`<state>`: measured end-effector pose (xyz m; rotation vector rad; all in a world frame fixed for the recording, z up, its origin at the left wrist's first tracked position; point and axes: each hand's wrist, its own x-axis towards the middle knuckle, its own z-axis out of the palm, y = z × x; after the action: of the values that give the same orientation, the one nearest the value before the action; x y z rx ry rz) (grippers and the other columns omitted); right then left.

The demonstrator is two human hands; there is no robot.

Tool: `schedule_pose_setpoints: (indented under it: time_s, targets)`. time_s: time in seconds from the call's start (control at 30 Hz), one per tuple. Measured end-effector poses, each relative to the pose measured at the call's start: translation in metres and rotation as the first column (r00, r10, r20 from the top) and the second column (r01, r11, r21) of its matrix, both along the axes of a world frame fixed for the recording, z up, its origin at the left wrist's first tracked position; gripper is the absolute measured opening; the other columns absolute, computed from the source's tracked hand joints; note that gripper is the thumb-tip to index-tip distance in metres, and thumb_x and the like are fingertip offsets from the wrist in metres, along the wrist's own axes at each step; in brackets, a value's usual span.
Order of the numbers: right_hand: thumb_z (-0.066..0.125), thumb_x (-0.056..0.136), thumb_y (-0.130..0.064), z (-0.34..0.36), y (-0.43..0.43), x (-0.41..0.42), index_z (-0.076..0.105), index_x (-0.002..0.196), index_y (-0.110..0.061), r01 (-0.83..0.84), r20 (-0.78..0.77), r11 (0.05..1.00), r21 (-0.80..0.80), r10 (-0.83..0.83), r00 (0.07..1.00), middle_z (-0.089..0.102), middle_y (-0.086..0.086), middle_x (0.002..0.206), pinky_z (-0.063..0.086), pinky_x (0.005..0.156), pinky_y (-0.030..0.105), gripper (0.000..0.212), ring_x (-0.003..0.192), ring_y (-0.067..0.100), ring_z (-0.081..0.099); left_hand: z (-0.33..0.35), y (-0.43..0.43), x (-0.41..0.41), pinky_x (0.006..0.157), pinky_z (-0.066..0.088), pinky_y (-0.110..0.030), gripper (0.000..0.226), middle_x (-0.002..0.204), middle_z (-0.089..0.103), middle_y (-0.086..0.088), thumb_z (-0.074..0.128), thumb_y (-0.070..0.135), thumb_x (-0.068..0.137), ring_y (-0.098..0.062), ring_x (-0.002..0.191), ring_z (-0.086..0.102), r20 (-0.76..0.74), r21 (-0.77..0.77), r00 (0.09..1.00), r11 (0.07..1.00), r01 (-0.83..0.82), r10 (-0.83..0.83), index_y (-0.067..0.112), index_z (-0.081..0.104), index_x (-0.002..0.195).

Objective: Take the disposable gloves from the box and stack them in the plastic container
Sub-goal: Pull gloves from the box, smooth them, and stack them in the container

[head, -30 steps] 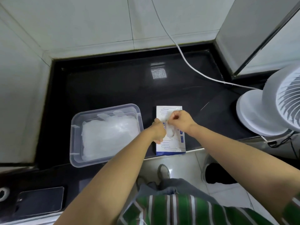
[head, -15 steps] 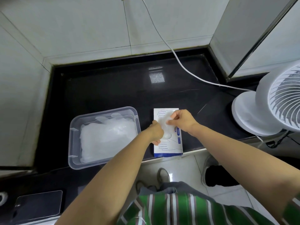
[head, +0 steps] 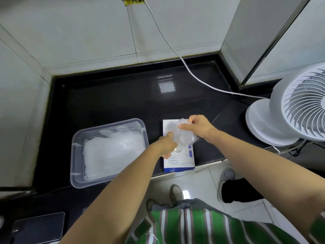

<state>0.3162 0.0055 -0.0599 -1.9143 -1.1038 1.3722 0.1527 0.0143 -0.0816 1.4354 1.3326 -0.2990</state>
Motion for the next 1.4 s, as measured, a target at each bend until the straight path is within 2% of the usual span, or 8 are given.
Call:
schedule_pose_setpoints:
  time_s: [0.13, 0.3, 0.53, 0.7, 0.83, 1.03, 1.23, 1.4]
  targets:
    - [0.075, 0.083, -0.005, 0.006, -0.005, 0.011, 0.068, 0.106, -0.004, -0.229, -0.110, 0.966, -0.124, 0.216, 0.970, 0.072, 0.011, 0.101, 0.056, 0.071, 0.029, 0.024, 0.093, 0.026, 0.070, -0.003, 0.000, -0.003, 0.084, 0.058, -0.035, 0.046, 0.135, 0.046, -0.007, 0.038, 0.029, 0.103, -0.023, 0.097, 0.065, 0.047, -0.004, 0.996, 0.997, -0.072, 0.072, 0.028, 0.027, 0.147]
    - [0.078, 0.083, -0.012, 0.005, -0.007, 0.011, 0.069, 0.081, -0.010, -0.100, 0.008, 0.989, -0.108, 0.102, 0.995, 0.071, 0.004, 0.080, 0.051, 0.060, 0.022, 0.009, 0.070, 0.015, 0.067, -0.006, 0.000, -0.003, 0.077, 0.055, -0.036, 0.045, 0.119, 0.053, -0.012, 0.054, 0.025, 0.094, -0.026, 0.092, 0.062, 0.012, 0.238, 0.947, 0.919, -0.313, 0.320, 0.010, 0.038, 0.133]
    - [0.080, 0.078, -0.007, -0.001, -0.005, -0.003, 0.066, 0.085, -0.006, -0.188, 0.076, 0.967, -0.172, 0.203, 0.976, 0.068, 0.012, 0.086, 0.059, 0.070, 0.042, 0.016, 0.078, 0.027, 0.068, 0.009, 0.004, -0.001, 0.078, 0.043, -0.022, 0.026, 0.117, 0.054, -0.002, 0.067, 0.021, 0.088, -0.017, 0.103, 0.052, 0.147, 0.649, 0.983, 0.739, -0.180, 0.110, 0.021, 0.067, 0.114]
    - [0.081, 0.072, -0.010, -0.007, -0.006, 0.000, 0.055, 0.106, -0.017, 0.057, 0.323, 0.994, 0.092, -0.084, 0.943, 0.056, 0.004, 0.107, 0.051, 0.084, 0.033, 0.044, 0.096, 0.020, 0.058, 0.007, 0.009, -0.005, 0.054, 0.032, -0.026, 0.042, 0.060, 0.043, 0.001, 0.045, 0.020, 0.101, -0.014, 0.061, 0.039, 0.143, 0.581, 0.948, 0.751, -0.313, 0.285, 0.013, 0.045, 0.060]
    - [0.075, 0.082, -0.011, -0.002, -0.011, -0.002, 0.059, 0.088, -0.014, 0.093, 0.179, 0.943, 0.319, -0.156, 0.971, 0.055, -0.003, 0.079, 0.043, 0.067, 0.023, 0.017, 0.067, 0.008, 0.050, 0.006, 0.009, -0.003, 0.064, 0.035, -0.031, 0.042, 0.066, 0.045, -0.004, 0.036, 0.019, 0.103, -0.019, 0.067, 0.041, 0.055, 0.521, 0.951, 0.804, -0.289, 0.306, 0.009, 0.044, 0.064]
    - [0.076, 0.085, -0.020, -0.018, -0.008, -0.025, 0.066, 0.110, -0.018, -0.199, 0.240, 0.980, 0.007, 0.192, 0.952, 0.064, 0.002, 0.107, 0.053, 0.083, 0.029, 0.027, 0.094, 0.020, 0.063, 0.010, 0.005, 0.007, 0.073, 0.044, -0.031, 0.023, 0.086, 0.056, -0.007, 0.038, 0.026, 0.102, -0.020, 0.077, 0.052, 0.211, 0.128, 0.843, 0.841, -0.526, 0.495, 0.012, 0.055, 0.096]
    - [0.072, 0.083, -0.005, -0.016, -0.008, -0.016, 0.061, 0.070, -0.021, -0.011, 0.226, 0.989, 0.148, -0.022, 0.974, 0.060, -0.006, 0.076, 0.045, 0.057, 0.012, 0.024, 0.070, 0.011, 0.055, 0.017, 0.007, 0.002, 0.077, 0.054, -0.035, 0.029, 0.099, 0.066, -0.011, 0.043, 0.026, 0.099, -0.021, 0.080, 0.061, 0.255, -0.071, 0.686, 0.720, -0.690, 0.682, 0.007, 0.060, 0.113]
    - [0.062, 0.081, 0.005, -0.010, -0.005, -0.006, 0.062, 0.075, -0.015, 0.042, 0.237, 0.981, 0.187, -0.087, 0.968, 0.060, -0.004, 0.072, 0.053, 0.069, 0.028, 0.022, 0.067, 0.013, 0.056, 0.021, 0.015, 0.002, 0.071, 0.046, -0.028, 0.031, 0.101, 0.064, -0.010, 0.038, 0.025, 0.103, -0.019, 0.082, 0.055, 0.315, 0.087, 0.649, 0.659, -0.747, 0.693, 0.007, 0.063, 0.109]
